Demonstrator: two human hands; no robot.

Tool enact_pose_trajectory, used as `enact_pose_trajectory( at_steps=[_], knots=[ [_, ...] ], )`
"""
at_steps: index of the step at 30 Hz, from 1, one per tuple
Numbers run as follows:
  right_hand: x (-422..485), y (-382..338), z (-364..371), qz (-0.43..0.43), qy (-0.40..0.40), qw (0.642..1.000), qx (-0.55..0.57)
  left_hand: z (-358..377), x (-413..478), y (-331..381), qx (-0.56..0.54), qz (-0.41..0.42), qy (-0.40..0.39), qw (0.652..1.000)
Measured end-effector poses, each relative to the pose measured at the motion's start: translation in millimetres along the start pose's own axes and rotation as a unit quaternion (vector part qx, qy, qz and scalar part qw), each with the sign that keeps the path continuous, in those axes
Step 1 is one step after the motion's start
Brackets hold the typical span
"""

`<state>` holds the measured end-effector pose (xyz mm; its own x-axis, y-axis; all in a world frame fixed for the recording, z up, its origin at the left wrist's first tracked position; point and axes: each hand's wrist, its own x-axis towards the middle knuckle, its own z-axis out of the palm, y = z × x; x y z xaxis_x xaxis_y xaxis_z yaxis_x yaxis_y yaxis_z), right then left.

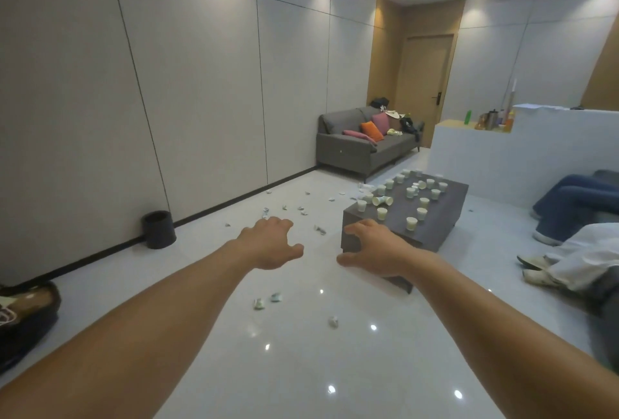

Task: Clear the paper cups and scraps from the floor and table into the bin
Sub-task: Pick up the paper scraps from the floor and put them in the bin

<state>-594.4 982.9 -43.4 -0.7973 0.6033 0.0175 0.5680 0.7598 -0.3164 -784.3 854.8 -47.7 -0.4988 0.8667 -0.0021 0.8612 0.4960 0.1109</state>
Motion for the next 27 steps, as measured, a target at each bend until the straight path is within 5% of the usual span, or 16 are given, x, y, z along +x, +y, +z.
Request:
enact_pose_trajectory(
  at_steps=[27],
  knots=[
    [564, 174, -11, -0.040, -0.055, 0.998, -0.002, 35, 565, -51, 0.005, -0.032, -0.029, 0.999]
  ],
)
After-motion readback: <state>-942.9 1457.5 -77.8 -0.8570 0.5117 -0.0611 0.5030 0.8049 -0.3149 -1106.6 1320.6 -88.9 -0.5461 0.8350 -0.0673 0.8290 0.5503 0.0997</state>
